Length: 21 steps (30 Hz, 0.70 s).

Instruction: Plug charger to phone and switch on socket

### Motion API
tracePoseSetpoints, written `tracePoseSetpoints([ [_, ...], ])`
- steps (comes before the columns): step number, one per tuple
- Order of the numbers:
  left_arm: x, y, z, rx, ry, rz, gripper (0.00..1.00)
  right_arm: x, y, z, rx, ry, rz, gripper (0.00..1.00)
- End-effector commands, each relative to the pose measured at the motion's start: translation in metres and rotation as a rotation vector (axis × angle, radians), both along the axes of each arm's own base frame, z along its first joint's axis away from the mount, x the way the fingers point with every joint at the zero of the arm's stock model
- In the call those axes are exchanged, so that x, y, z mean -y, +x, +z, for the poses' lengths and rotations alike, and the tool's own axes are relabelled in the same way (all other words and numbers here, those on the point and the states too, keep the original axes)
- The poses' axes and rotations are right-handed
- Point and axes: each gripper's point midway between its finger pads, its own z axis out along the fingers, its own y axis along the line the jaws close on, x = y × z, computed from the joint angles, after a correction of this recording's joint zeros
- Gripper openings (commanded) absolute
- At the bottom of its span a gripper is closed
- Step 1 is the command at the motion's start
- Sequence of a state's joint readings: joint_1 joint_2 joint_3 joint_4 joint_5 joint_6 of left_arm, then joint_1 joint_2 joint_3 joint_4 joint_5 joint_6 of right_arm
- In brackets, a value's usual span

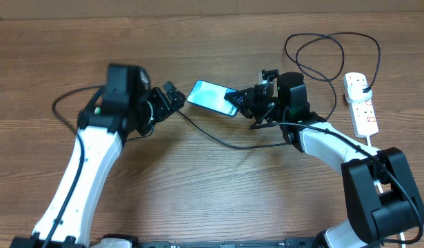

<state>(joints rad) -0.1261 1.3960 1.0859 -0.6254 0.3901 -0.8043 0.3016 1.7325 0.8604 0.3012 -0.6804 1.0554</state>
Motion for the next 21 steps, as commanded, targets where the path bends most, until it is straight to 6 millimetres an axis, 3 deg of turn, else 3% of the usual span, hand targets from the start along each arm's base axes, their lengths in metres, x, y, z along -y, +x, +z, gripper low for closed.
tracePoseSetpoints([
  [1,0.014,-0.01,-0.015,-0.107,-0.27,0.083,1.0,0.001,0.006,0.031,0.044,0.051,-0.023,0.04],
  [10,0.039,0.028,-0.043,-0.043,-0.6,0.205,0.99,0.002,0.028,0.049,0.091,0.101,-0.157,0.04],
  [14,0.064,0.052,-0.042,0.016,-0.716,0.18,0.99,-0.005,0.031,0.039,0.033,0.131,-0.192,0.04],
  [18,0.082,0.064,-0.053,0.02,-0.795,0.192,0.99,-0.021,0.035,0.046,0.056,0.21,-0.183,0.04],
  [21,0.092,0.073,-0.05,0.073,-0.871,0.181,0.99,-0.028,0.035,0.033,0.009,0.221,-0.201,0.04],
])
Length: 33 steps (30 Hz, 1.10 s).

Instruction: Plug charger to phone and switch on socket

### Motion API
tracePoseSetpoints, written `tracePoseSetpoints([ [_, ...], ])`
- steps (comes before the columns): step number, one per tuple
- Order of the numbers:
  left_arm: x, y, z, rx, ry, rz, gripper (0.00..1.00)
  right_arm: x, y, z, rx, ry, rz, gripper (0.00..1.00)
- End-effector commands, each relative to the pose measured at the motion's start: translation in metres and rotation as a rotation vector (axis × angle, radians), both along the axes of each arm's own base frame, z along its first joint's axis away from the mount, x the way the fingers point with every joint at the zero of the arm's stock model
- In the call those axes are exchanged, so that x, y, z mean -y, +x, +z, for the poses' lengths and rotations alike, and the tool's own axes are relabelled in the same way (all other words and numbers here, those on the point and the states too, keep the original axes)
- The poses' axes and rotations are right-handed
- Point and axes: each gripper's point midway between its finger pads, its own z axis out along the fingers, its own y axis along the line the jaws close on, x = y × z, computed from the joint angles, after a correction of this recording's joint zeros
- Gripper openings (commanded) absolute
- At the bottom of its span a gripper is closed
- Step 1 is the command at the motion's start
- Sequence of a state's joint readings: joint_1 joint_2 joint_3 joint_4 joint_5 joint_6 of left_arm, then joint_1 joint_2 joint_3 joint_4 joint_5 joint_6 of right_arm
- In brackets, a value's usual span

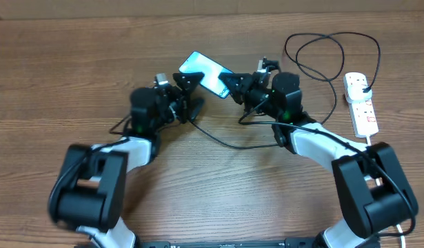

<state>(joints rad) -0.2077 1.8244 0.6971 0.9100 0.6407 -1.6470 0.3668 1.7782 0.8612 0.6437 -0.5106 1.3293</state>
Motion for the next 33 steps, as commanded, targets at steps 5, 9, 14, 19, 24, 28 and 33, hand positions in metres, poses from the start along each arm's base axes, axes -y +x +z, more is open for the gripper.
tracePoseSetpoints([
  [5,0.006,0.018,-0.004,-0.018,-0.208,0.09,0.99,-0.022,-0.002,-0.022,-0.086,0.035,0.0,0.04],
  [9,0.007,0.023,-0.001,0.0,-0.224,0.087,0.99,-0.025,-0.005,-0.03,-0.101,0.016,0.006,0.04],
  [14,0.013,0.028,0.02,0.094,-0.218,0.049,1.0,-0.024,-0.01,-0.046,-0.148,-0.03,0.015,0.04],
  [19,0.025,0.027,0.039,0.173,-0.206,-0.043,0.99,-0.025,-0.013,-0.048,-0.126,-0.058,0.038,0.04],
  [24,0.03,0.021,0.035,0.163,-0.195,-0.091,1.0,-0.025,-0.013,-0.047,-0.108,-0.069,0.05,0.04],
  [28,0.031,0.018,0.034,0.157,-0.194,-0.114,0.89,-0.025,-0.014,-0.048,-0.084,-0.092,0.058,0.04],
  [33,0.025,0.019,0.034,0.158,-0.192,-0.113,0.84,-0.019,-0.01,-0.049,-0.066,-0.107,0.059,0.04],
])
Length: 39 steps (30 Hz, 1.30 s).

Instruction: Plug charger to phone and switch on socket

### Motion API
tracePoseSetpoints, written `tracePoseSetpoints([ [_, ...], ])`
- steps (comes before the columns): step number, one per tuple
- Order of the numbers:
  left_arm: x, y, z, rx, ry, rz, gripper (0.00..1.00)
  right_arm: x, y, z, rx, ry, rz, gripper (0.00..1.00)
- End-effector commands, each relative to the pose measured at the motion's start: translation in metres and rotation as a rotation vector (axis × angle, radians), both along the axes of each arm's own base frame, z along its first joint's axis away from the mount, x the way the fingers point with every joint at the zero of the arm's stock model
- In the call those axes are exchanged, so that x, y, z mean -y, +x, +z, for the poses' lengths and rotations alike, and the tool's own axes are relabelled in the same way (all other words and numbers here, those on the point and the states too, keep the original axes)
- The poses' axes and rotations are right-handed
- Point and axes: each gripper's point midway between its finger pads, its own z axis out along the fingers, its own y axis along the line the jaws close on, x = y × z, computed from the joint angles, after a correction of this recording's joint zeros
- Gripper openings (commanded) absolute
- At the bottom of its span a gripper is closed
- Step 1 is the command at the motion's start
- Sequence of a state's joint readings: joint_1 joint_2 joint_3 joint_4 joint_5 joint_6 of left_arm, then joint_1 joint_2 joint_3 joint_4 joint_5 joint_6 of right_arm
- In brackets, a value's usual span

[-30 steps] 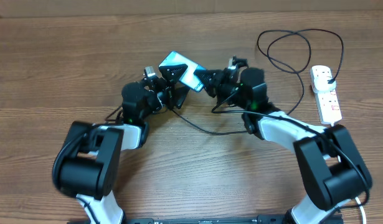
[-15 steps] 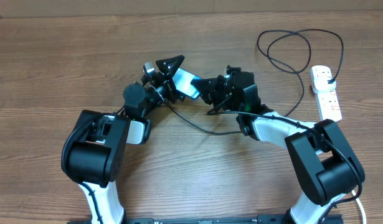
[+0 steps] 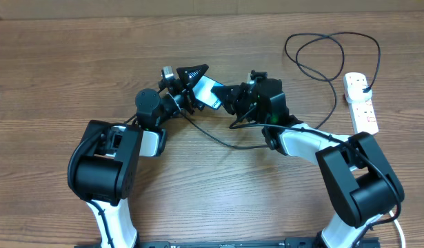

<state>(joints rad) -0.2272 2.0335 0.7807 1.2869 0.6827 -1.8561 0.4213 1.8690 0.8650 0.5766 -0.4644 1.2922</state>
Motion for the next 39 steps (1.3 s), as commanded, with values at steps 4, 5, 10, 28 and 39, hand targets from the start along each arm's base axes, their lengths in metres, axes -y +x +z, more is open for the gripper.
tracePoseSetpoints([
  [4,-0.004,0.001,0.019,0.083,0.004,-0.059,0.8,0.008,0.002,0.008,0.033,0.001,0.047,0.04],
  [5,-0.006,0.002,0.019,0.084,0.005,-0.056,0.79,0.009,0.003,0.009,0.032,0.004,0.049,0.04],
  [10,-0.01,0.003,0.019,0.084,0.005,-0.049,0.72,0.013,0.006,0.008,0.047,-0.011,0.036,0.04],
  [28,-0.02,0.016,0.01,0.033,0.01,0.04,0.92,0.02,0.02,0.002,-0.014,-0.008,-0.141,0.04],
  [39,-0.021,0.018,0.008,0.027,0.011,0.05,0.9,0.025,0.026,0.0,0.001,-0.037,-0.206,0.04],
])
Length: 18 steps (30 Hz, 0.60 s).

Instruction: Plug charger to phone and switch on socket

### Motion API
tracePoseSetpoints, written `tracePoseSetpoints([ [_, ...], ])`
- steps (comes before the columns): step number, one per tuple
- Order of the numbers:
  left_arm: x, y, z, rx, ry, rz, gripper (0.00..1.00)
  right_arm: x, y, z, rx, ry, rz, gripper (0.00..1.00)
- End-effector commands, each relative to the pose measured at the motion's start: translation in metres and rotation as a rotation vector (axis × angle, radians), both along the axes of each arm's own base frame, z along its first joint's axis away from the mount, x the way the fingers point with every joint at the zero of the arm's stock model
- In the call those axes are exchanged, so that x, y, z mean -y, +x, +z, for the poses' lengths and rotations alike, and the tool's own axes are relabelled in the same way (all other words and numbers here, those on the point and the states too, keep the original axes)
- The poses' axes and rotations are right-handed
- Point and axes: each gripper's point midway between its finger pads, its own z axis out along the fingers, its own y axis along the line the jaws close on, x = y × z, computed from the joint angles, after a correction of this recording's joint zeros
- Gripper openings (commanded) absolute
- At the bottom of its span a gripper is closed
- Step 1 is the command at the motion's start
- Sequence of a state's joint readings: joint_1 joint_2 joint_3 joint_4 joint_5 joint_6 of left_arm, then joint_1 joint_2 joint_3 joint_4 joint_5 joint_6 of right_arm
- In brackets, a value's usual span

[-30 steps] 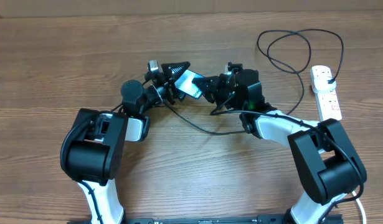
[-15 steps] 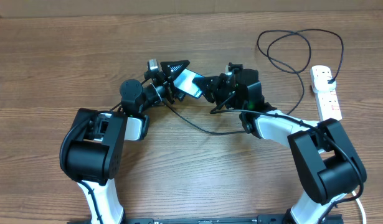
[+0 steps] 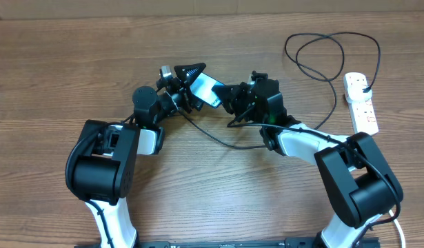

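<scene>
The phone point(image 3: 207, 88), its screen light blue, is held tilted above the table in the overhead view. My right gripper point(image 3: 225, 96) is shut on its right end. My left gripper point(image 3: 190, 89) presses against the phone's left end and appears shut on the charger plug, which its fingers hide. The black charger cable point(image 3: 222, 141) sags from there across the table. At the right edge lies the white power strip point(image 3: 361, 105) with a black plug point(image 3: 364, 85) in it. Its switch is too small to read.
The cable's slack forms large loops point(image 3: 322, 52) at the back right, between the arms and the power strip. A white lead point(image 3: 374, 141) runs from the strip toward the front. The wooden table point(image 3: 60, 62) carries nothing else.
The phone and both grippers have shifted very slightly to the left. Both holds look unchanged, and the cable and power strip lie as before.
First my right gripper held the phone at mid-table, with my left gripper and the cable end a short way to its left. Both grippers then stood farther back and closer together. By 1.3 s ago my left gripper was against the phone's left end, where it remains.
</scene>
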<state>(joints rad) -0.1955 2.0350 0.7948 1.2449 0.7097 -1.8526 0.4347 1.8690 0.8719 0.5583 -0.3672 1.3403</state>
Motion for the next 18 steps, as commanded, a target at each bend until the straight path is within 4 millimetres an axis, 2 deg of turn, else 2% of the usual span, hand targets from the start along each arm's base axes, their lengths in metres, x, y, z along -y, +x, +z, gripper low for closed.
tracePoseSetpoints([
  [1,-0.011,0.012,0.013,0.052,0.003,0.047,0.9,0.019,0.017,0.004,0.033,-0.034,-0.111,0.04],
  [7,-0.01,0.012,0.013,0.053,0.003,0.045,0.85,0.024,0.018,-0.002,0.022,-0.061,-0.135,0.04],
  [12,-0.013,0.012,0.012,0.052,0.007,0.047,0.87,0.026,0.029,0.025,0.149,-0.03,-0.122,0.04],
  [18,-0.017,0.014,0.012,0.052,0.007,0.055,0.88,0.028,0.026,0.014,0.107,-0.049,-0.115,0.04],
])
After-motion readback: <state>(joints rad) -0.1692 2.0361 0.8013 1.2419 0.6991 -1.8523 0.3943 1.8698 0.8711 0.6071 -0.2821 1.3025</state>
